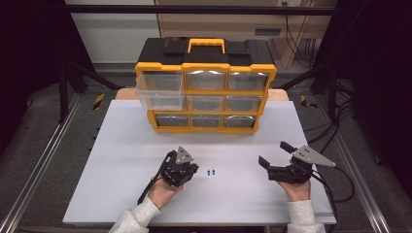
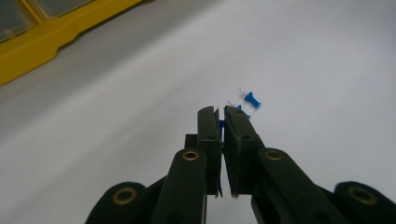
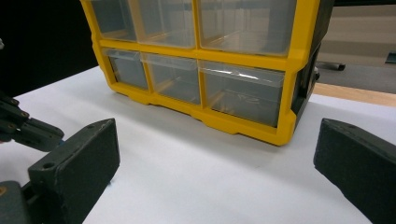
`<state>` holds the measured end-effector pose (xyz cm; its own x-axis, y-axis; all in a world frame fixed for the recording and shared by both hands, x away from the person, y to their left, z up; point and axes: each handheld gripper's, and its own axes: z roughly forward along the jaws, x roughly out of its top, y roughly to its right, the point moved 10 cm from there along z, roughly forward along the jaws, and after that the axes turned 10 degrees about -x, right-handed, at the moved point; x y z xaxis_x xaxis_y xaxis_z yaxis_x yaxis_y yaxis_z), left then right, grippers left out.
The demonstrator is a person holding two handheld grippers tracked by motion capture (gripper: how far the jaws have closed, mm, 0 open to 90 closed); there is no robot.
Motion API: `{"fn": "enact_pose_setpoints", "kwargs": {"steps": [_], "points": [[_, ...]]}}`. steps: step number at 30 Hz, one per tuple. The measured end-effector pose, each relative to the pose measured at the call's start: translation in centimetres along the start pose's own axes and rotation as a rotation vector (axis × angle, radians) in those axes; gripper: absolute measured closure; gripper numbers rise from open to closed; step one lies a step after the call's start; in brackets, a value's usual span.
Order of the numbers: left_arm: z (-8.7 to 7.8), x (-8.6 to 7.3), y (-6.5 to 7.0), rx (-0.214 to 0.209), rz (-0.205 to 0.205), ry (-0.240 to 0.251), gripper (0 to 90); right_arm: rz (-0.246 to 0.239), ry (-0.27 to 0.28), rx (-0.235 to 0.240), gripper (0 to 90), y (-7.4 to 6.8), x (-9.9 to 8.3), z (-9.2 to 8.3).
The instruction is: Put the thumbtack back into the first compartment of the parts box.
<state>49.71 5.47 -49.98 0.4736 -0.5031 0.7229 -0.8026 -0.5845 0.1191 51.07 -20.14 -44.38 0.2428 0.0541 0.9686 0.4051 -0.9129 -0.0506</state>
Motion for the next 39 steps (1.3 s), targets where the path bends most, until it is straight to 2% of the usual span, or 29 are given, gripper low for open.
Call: {"fn": "enact_pose_setpoints", "kwargs": {"steps": [19, 24, 35, 39], "points": [[-4.5, 1.7, -0.9, 0.012, 0.018, 0.042, 85.1, 0.002, -0.002, -0.001, 0.8, 0.0, 0.0, 0.0], [-6.4, 2.4, -1.7, 0.021, 0.008, 0.074, 85.1, -0.002, -0.003, 0.0, 0.8, 0.0, -0.1, 0.1], [-9.0, 3.5, -2.7, 0.035, 0.003, 0.117, 85.1, 0.003, -0.008, -0.003, 0.8, 0.0, -0.1, 0.1], [-10.4, 4.2, -3.3, 0.05, 0.004, 0.145, 85.1, 0.003, -0.003, -0.002, 0.8, 0.0, -0.1, 0.2]]}}
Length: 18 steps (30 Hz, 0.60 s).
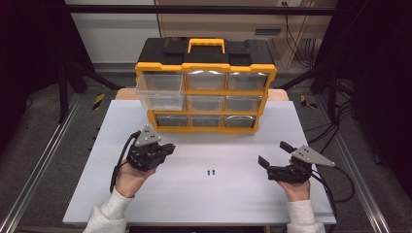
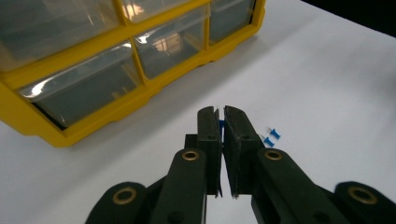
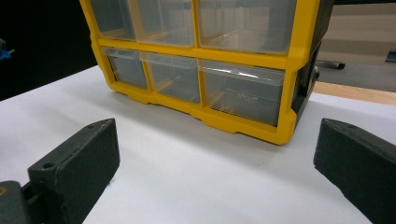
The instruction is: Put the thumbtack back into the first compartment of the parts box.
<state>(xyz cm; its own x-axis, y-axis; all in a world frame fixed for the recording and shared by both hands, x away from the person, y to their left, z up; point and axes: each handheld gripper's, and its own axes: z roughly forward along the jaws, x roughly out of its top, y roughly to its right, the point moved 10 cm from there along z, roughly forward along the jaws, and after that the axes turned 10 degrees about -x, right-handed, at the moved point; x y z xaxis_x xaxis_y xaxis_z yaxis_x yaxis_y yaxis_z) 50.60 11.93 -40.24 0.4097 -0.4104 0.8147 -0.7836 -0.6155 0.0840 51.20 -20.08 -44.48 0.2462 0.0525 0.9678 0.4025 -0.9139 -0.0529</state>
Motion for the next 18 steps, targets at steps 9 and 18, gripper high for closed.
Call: {"fn": "enact_pose_setpoints", "kwargs": {"steps": [9, 18], "points": [[-2.2, 1.8, -1.0, 0.02, 0.009, 0.041, 85.1, -0.002, -0.001, -0.003, 0.8, 0.0, 0.0, 0.0], [-3.7, 3.3, -1.5, 0.034, 0.021, 0.058, 85.1, 0.0, -0.003, -0.002, 0.8, 0.0, 0.0, 0.0]]}}
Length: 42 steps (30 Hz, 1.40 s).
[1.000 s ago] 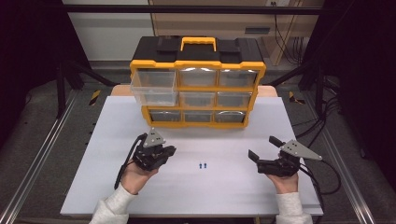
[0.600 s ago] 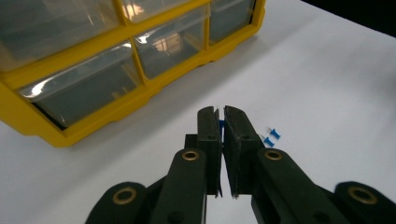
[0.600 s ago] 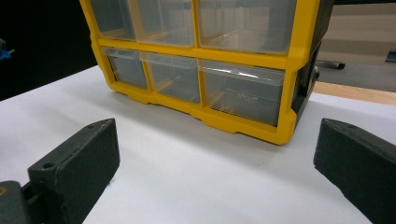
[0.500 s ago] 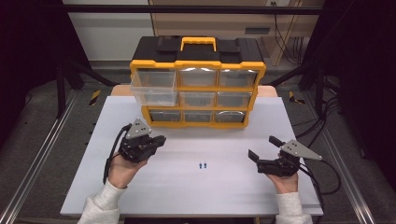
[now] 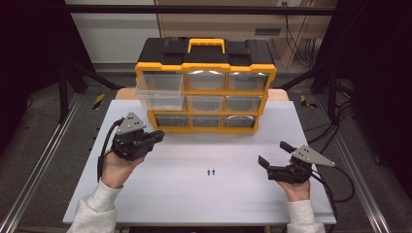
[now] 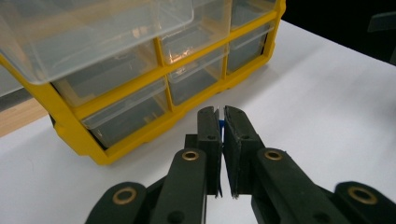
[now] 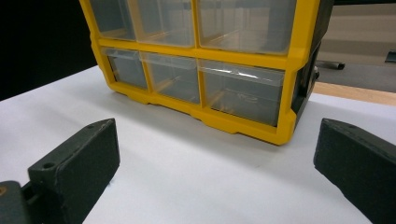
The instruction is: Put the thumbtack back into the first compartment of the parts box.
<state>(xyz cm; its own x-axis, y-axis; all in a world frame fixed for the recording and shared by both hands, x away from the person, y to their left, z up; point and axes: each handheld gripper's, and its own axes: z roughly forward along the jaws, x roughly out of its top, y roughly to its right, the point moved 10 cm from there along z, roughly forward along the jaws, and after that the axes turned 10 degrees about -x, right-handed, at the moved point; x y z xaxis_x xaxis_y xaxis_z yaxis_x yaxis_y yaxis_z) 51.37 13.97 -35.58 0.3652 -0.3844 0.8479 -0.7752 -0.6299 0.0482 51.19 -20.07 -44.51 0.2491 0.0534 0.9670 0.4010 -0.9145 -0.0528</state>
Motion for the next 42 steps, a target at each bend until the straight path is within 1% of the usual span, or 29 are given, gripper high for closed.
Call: {"fn": "enact_pose_setpoints", "kwargs": {"steps": [1, 4, 6, 8, 9, 10, 11, 15, 16, 20, 21, 23, 26, 29, 30, 35, 37, 39, 40, 41, 42], "points": [[-0.4, 0.5, -0.1, 0.001, 0.004, 0.003, 85.1, -0.002, -0.002, 0.003, 0.8, 0.0, 0.0, 0.0], [-0.7, 0.8, -0.1, 0.005, 0.008, 0.008, 85.1, -0.001, 0.0, -0.001, 0.8, 0.0, 0.0, 0.0], [-1.2, 1.4, -0.3, 0.008, 0.017, 0.011, 85.1, -0.002, 0.003, -0.001, 0.7, 0.0, 0.0, 0.0], [-1.3, 1.6, -0.3, 0.008, 0.013, 0.015, 85.1, -0.001, 0.003, 0.0, 0.7, 0.0, 0.0, 0.0], [-1.6, 1.8, -0.4, 0.007, 0.019, 0.016, 85.1, -0.001, 0.003, 0.0, 0.8, 0.0, 0.0, 0.0], [-1.7, 1.9, -0.4, 0.007, 0.017, 0.017, 85.1, -0.001, 0.003, 0.0, 0.8, 0.0, 0.0, 0.0], [-1.9, 2.2, -0.6, 0.011, 0.023, 0.016, 85.1, 0.002, 0.001, 0.0, 0.8, 0.0, 0.0, 0.0], [-2.3, 2.7, -0.7, 0.018, 0.027, 0.018, 85.2, 0.002, -0.001, 0.0, 0.7, 0.0, 0.0, 0.0], [-2.5, 2.9, -0.7, 0.021, 0.034, 0.018, 85.1, 0.003, 0.001, 0.0, 0.7, 0.0, 0.0, 0.0], [-3.1, 3.9, -0.8, 0.038, 0.044, 0.031, 85.2, 0.003, 0.002, 0.001, 0.7, 0.0, 0.0, 0.0], [-3.3, 4.3, -0.9, 0.045, 0.058, 0.038, 85.1, 0.003, 0.002, 0.001, 0.8, 0.0, 0.0, 0.0], [-3.5, 4.8, -0.8, 0.052, 0.063, 0.04, 85.1, 0.0, 0.0, 0.001, 0.7, 0.0, 0.0, 0.0], [-3.7, 5.2, -0.8, 0.056, 0.065, 0.037, 85.1, 0.001, 0.001, 0.002, 0.8, 0.0, 0.0, 0.0], [-4.1, 6.1, -0.8, 0.064, 0.066, 0.048, 85.2, -0.008, 0.013, 0.005, 0.7, 0.1, 0.1, 0.0], [-4.1, 6.3, -0.8, 0.065, 0.066, 0.05, 85.1, -0.003, 0.01, 0.004, 0.7, 0.1, 0.1, 0.0], [-4.4, 6.9, -0.9, 0.073, 0.072, 0.056, 85.2, -0.01, 0.011, 0.006, 0.7, 0.1, 0.1, 0.0], [-4.7, 7.6, -1.0, 0.079, 0.07, 0.073, 85.1, -0.006, 0.011, 0.004, 0.7, 0.1, 0.1, 0.0], [-4.9, 7.8, -1.1, 0.082, 0.07, 0.077, 85.1, -0.005, 0.01, 0.004, 0.7, 0.1, 0.1, 0.0], [-5.0, 8.0, -1.2, 0.086, 0.076, 0.075, 85.1, 0.005, 0.008, 0.002, 0.7, 0.0, 0.1, 0.0], [-5.1, 8.4, -1.3, 0.091, 0.069, 0.086, 85.1, -0.001, 0.013, 0.001, 0.7, 0.1, 0.2, 0.0], [-5.1, 8.4, -1.3, 0.091, 0.069, 0.086, 85.1, -0.007, 0.012, 0.005, 0.7, 0.1, 0.1, 0.0]]}}
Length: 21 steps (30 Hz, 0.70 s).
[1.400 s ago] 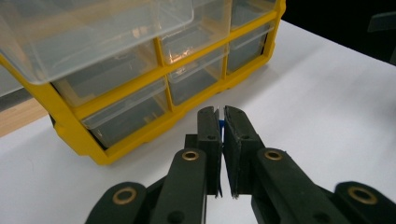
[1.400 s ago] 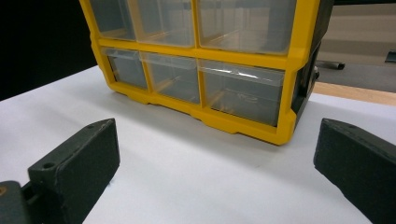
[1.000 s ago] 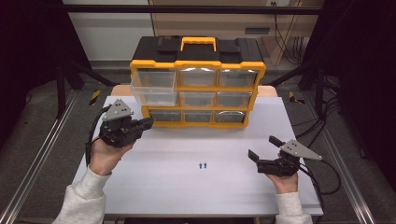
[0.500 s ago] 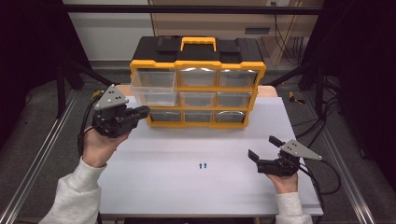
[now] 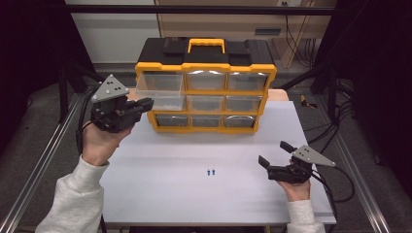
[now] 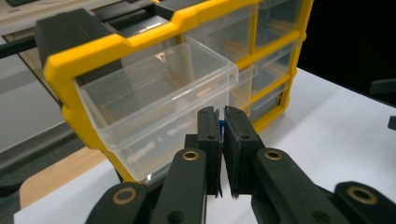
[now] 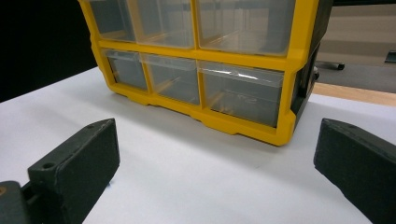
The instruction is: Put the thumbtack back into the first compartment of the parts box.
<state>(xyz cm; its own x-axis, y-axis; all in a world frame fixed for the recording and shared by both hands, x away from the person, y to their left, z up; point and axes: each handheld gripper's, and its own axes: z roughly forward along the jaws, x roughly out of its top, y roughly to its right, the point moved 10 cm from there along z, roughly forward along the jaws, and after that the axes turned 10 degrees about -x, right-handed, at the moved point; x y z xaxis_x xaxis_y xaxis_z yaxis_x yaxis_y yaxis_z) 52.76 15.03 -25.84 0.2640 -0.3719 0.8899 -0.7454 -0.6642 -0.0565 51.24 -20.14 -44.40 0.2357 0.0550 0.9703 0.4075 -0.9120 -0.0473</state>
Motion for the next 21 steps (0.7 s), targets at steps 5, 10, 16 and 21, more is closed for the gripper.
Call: {"fn": "enact_pose_setpoints", "kwargs": {"steps": [5, 10, 16, 21], "points": [[0.0, 0.9, -0.8, 0.018, 0.002, 0.003, 85.1, 0.01, -0.007, -0.004, 0.7, -0.1, -0.1, 0.0], [0.2, 2.0, -1.6, 0.03, -0.007, 0.024, 85.1, 0.007, -0.013, -0.003, 0.7, -0.1, -0.1, 0.0], [0.9, 3.0, -2.7, 0.057, -0.025, 0.037, 85.1, 0.005, -0.008, -0.004, 0.7, 0.0, -0.1, 0.0], [1.6, 3.3, -3.4, 0.076, -0.027, 0.031, 85.1, 0.013, -0.017, -0.005, 0.7, -0.1, -0.2, 0.0]]}}
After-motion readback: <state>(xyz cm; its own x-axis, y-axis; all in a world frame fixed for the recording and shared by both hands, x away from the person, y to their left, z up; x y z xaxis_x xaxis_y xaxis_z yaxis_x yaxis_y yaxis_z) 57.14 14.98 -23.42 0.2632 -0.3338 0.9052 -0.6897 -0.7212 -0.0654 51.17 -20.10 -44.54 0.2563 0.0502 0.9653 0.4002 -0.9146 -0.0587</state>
